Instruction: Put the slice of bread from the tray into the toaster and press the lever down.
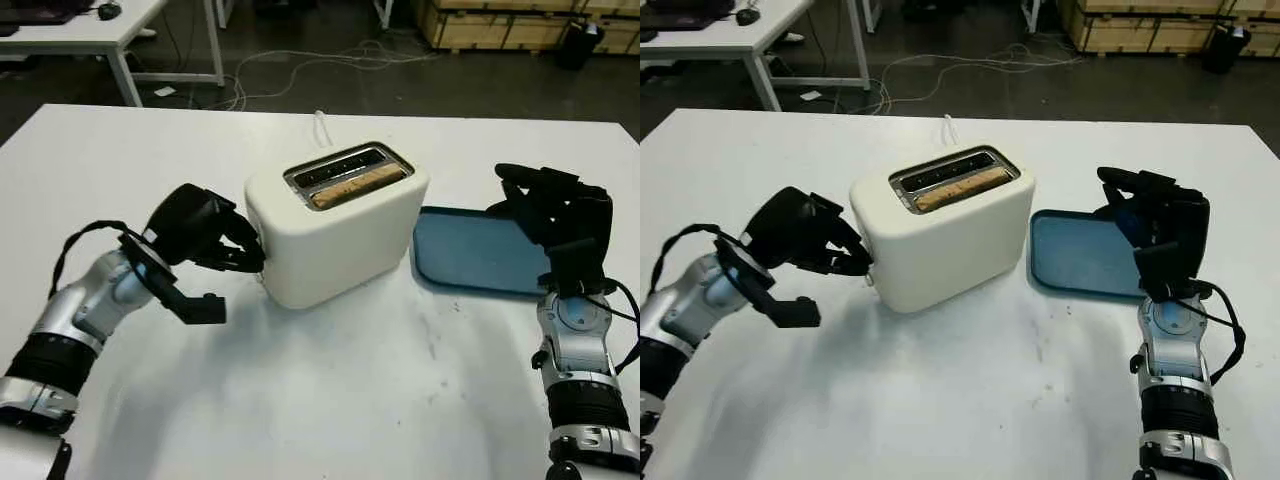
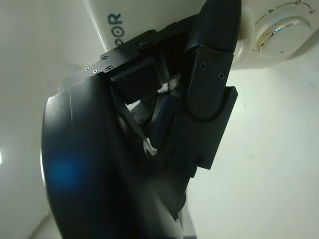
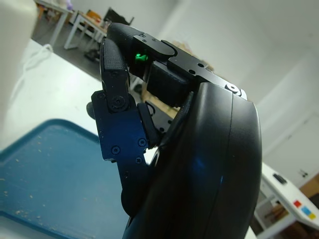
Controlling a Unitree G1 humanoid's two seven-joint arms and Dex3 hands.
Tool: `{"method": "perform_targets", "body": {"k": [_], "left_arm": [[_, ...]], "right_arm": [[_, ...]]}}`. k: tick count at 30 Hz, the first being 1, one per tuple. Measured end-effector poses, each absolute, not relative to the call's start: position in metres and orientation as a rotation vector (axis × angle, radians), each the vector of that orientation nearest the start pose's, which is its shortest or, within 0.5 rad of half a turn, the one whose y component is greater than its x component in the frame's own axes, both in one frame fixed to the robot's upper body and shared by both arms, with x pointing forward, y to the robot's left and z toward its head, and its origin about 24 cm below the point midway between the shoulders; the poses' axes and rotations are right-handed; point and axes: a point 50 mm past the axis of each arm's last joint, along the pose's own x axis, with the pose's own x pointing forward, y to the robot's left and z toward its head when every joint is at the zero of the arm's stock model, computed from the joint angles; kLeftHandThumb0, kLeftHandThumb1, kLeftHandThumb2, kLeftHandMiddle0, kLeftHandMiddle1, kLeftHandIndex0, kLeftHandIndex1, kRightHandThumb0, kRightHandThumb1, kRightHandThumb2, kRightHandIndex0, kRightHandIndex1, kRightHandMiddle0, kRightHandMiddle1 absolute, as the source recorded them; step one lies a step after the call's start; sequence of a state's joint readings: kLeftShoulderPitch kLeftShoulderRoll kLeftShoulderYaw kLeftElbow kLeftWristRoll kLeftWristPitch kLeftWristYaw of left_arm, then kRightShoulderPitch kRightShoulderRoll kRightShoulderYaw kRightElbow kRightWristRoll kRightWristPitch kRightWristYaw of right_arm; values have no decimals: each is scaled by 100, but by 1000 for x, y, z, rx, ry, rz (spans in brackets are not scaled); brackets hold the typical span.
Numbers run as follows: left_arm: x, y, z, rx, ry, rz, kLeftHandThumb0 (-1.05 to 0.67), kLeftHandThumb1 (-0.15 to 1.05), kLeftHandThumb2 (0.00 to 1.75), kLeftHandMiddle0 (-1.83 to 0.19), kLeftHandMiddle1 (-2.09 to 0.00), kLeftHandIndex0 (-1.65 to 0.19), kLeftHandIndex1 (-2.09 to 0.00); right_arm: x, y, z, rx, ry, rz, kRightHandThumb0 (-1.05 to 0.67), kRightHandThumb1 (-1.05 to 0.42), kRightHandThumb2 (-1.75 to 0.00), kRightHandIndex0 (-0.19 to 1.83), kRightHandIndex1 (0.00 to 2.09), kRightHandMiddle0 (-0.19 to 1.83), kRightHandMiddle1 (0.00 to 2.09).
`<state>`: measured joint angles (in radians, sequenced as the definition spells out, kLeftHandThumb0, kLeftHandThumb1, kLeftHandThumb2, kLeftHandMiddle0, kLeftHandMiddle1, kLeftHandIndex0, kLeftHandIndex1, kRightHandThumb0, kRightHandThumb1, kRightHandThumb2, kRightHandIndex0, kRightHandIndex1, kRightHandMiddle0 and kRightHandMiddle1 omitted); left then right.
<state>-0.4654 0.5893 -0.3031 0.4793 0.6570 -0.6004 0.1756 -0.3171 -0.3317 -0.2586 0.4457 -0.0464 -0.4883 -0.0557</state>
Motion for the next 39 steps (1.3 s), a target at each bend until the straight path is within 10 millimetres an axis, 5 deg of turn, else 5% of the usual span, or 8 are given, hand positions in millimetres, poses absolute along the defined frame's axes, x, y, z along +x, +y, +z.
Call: {"method": "perform_targets", "body": {"k": [14, 18, 22, 26, 31, 36, 39], "left_arm": [[313, 173, 87, 1154, -506, -358, -74, 92, 3, -124, -133, -135, 0], [309, 176, 90, 1047, -495, -333, -75, 92, 12, -119, -133, -132, 0], [295, 184, 91, 776, -450, -345, -81, 92, 15, -125, -111, -135, -1], [275, 174, 87, 550, -389, -406, -86, 92, 19, -123, -110, -145, -5], [272, 182, 125, 481, -452, -383, -81, 92, 21, -119, -144, -154, -8], [273, 200, 143, 498, -389, -308, -80, 92, 20, -122, -136, -155, -18], [273, 209, 149, 548, -347, -276, -79, 92, 20, -124, -135, -135, -62]], "right_arm": [[294, -261, 106, -332, -429, -238, -63, -92, -15, 115, 79, 136, 0], [294, -261, 107, -333, -434, -236, -64, -92, -15, 117, 74, 136, 0], [292, -259, 110, -328, -451, -213, -65, -92, -14, 117, 70, 134, 0], [291, -253, 110, -319, -441, -157, -66, -92, -14, 116, 68, 133, 0], [286, -245, 106, -328, -378, -55, -64, -92, -19, 114, 69, 127, 0], [283, -243, 107, -346, -343, 0, -61, -92, -22, 116, 72, 131, 2], [281, -241, 105, -351, -316, 14, -62, -92, -23, 119, 73, 133, 3]]}}
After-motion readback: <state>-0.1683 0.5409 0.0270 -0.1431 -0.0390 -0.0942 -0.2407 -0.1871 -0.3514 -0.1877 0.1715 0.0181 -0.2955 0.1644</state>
